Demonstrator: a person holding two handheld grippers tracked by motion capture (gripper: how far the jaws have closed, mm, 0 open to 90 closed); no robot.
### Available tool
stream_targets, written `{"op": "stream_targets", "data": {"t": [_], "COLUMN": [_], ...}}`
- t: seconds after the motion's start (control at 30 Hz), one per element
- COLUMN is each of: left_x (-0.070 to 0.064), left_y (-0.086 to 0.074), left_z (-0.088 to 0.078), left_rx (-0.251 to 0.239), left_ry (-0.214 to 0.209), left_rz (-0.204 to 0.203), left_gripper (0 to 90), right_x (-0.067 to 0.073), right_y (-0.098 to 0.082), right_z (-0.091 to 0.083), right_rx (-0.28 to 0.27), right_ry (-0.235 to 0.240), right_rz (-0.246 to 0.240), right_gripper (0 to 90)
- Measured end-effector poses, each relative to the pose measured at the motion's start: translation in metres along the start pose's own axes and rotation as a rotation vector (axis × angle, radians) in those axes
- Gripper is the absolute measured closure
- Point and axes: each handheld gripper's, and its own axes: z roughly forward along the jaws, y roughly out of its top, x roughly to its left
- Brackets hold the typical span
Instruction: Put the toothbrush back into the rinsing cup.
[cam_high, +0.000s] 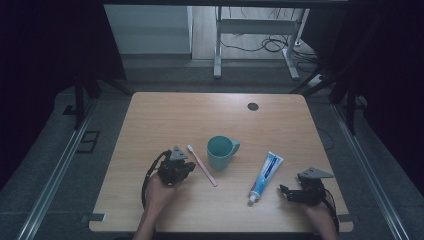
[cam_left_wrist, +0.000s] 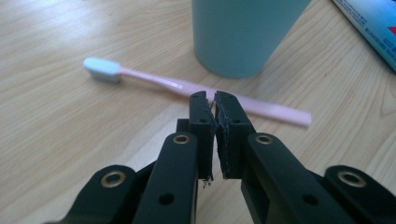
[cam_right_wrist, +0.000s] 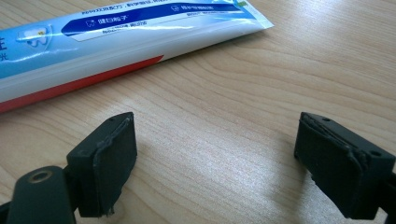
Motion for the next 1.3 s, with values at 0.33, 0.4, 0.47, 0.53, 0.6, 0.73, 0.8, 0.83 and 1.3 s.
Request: {"op": "stream_targets", "data": {"t": [0.33,0.4,0.47,0.53,0.6,0.73,0.8,0.83,1.3], "left_x": [-0.012,-0.016,-0.017,-0.020,-0.022,-0.024,-0.025,-0.025,-0.029], "left_y": [0.018,0.021,0.022,0.022,0.021,0.018,0.016,0.016,0.009], "left_z": [0.024,0.031,0.032,0.035,0.038,0.043,0.046,0.047,0.055], "left_rx": [0.027,0.037,0.040,0.047,0.056,0.072,0.072,0.076,0.119], "left_ry": [-0.027,-0.033,-0.035,-0.038,-0.041,-0.042,-0.044,-0.046,-0.037], "left_rz": [0.038,0.052,0.055,0.066,0.066,0.074,0.075,0.076,0.093], "left_gripper": [85.6,85.6,85.6,85.6,85.6,85.6,85.6,85.5,85.2], "right_x": [0.000,0.000,0.000,0.000,0.000,0.000,0.000,0.000,0.000], "right_y": [0.000,0.000,0.000,0.000,0.000,0.000,0.000,0.000,0.000], "right_z": [0.000,0.000,0.000,0.000,0.000,0.000,0.000,0.000,0.000], "right_rx": [0.000,0.000,0.000,0.000,0.000,0.000,0.000,0.000,0.000], "right_ry": [0.000,0.000,0.000,0.001,0.001,0.001,0.001,0.001,0.000], "right_rz": [0.000,0.000,0.000,0.000,0.000,0.000,0.000,0.000,0.001], "right_gripper": [12.8,12.9,12.8,12.8,12.8,12.8,12.8,12.8,12.9]}}
